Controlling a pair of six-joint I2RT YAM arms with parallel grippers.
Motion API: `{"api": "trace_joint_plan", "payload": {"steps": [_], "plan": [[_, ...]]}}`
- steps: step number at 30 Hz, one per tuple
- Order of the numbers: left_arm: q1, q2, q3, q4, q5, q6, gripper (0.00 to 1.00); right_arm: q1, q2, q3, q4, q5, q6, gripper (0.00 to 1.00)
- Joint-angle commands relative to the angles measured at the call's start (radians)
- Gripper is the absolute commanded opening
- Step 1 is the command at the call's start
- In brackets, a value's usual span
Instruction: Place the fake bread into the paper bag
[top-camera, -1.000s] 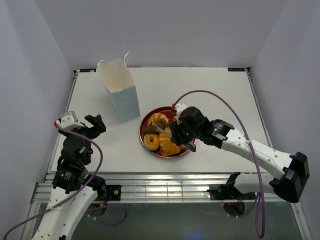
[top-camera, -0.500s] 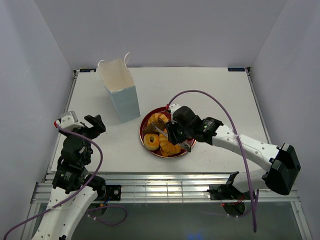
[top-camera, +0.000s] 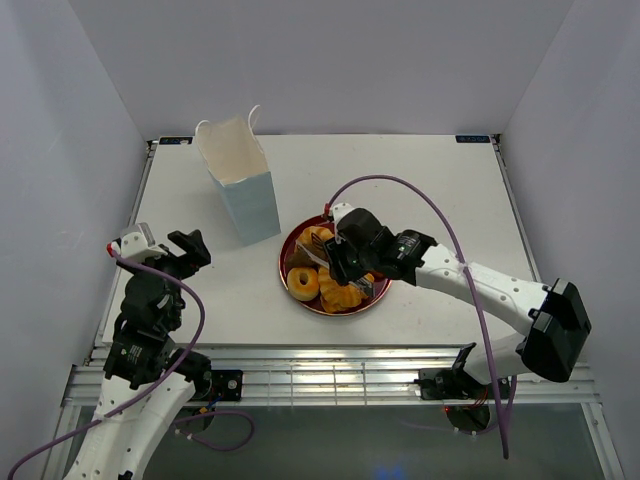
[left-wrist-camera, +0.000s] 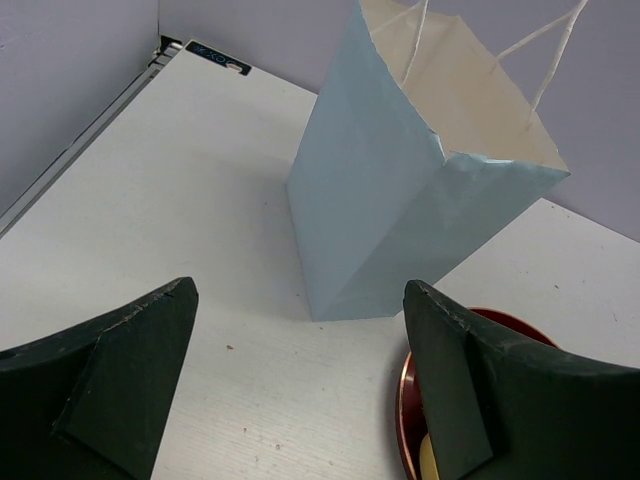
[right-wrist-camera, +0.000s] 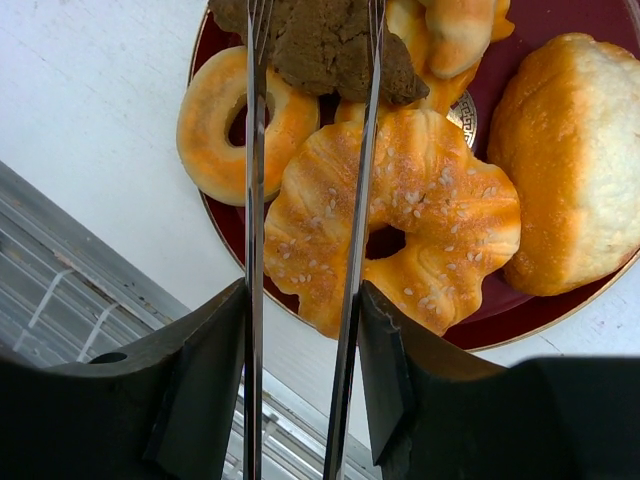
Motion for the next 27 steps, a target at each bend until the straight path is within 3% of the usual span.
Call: {"api": "trace_joint_plan", "payload": {"steps": [1,8,13,20,27], "plan": [[-0.001,-0.010,-0.007,0.009,0.018,0.003,0.94,0.011,0.020,0.040,0.021,0.028,0.011,0.50],[-0.001,-0.012,-0.007,0.009,0.023,0.003,0.94,0.017,0.047,0.059,0.001,0.053,0.007,0.43],[-0.001,-0.013,-0.007,0.007,0.026,0.003,0.94,0.021,0.051,0.086,-0.022,0.050,0.006,0.30],[-0.001,-0.018,-0.007,0.007,0.025,0.003,0.94,0.024,0.030,0.112,-0.067,0.059,0.003,0.29],[-0.001,-0.018,-0.007,0.007,0.025,0.003,0.94,0.024,-0.013,0.143,-0.094,0.062,0.006,0.20]]}}
